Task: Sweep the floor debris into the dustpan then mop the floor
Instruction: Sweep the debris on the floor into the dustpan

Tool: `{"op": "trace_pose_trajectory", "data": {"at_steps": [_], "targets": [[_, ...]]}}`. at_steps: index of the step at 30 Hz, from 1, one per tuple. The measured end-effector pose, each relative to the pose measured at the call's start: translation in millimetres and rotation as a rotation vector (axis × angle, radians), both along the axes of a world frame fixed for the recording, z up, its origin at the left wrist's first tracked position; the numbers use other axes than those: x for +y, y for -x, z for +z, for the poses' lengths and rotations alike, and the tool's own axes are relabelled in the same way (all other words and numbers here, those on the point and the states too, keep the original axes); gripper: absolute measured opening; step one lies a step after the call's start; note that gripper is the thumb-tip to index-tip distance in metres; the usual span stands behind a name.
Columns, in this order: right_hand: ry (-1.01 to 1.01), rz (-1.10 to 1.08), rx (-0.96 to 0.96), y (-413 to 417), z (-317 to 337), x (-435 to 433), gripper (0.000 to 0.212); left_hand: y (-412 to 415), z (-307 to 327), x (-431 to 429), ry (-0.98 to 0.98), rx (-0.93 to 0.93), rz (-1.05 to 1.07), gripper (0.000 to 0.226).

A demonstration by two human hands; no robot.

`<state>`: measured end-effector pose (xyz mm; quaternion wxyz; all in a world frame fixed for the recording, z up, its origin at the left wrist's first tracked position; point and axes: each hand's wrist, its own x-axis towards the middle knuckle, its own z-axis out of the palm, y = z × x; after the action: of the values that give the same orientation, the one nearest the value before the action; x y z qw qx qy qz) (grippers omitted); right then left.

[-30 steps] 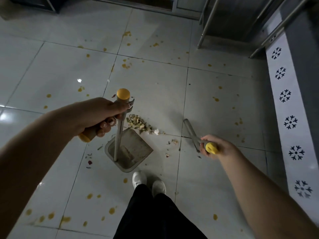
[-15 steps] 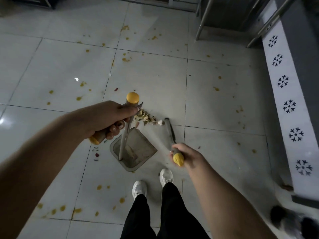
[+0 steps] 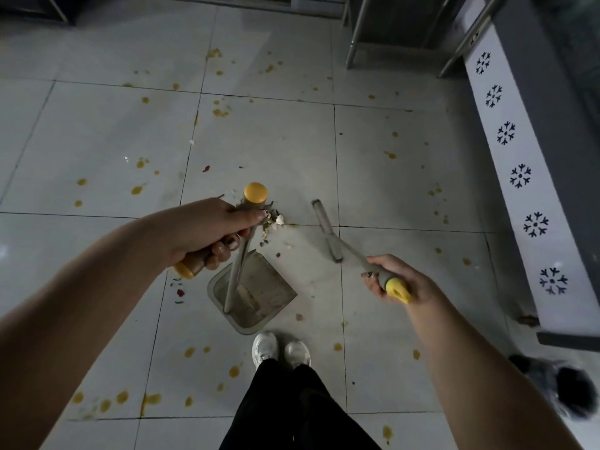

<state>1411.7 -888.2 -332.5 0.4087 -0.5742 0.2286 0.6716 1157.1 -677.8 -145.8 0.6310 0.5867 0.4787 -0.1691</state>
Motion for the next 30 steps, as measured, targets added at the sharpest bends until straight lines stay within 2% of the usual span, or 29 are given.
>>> {"op": "trace_pose_trajectory", "data": {"at_steps": [3,4,8,13,17,24,30], "targets": [[-0.038,-0.092,-0.336,-6,-5,-32,0.020,-4,-2,-6,0.008,0.005,0.001,0.036],[0.020,-0.091,-0.354,-10,-5,-36,0.014,-6,-3,-9,0.009,0.007,0.001,0.036],[0.240,-0.042,-0.276,-16,-11,-35,0.017,-13,-9,-19,0.016,0.001,-0.004,0.036],[0.112,-0.116,-0.189,26,-2,-30,0.021,-23,-14,-29,0.015,0.015,-0.020,0.036],[0.079,-0.003,-0.083,65,-2,3,0.024,-26,-11,-30,0.014,0.029,-0.036,0.036],[-0.114,-0.151,0.248,33,-2,35,0.028,-22,-9,-35,0.033,0.037,-0.042,0.036],[-0.061,0.108,0.175,22,11,17,0.032,-17,-9,-38,0.036,0.037,-0.029,0.036]]}}
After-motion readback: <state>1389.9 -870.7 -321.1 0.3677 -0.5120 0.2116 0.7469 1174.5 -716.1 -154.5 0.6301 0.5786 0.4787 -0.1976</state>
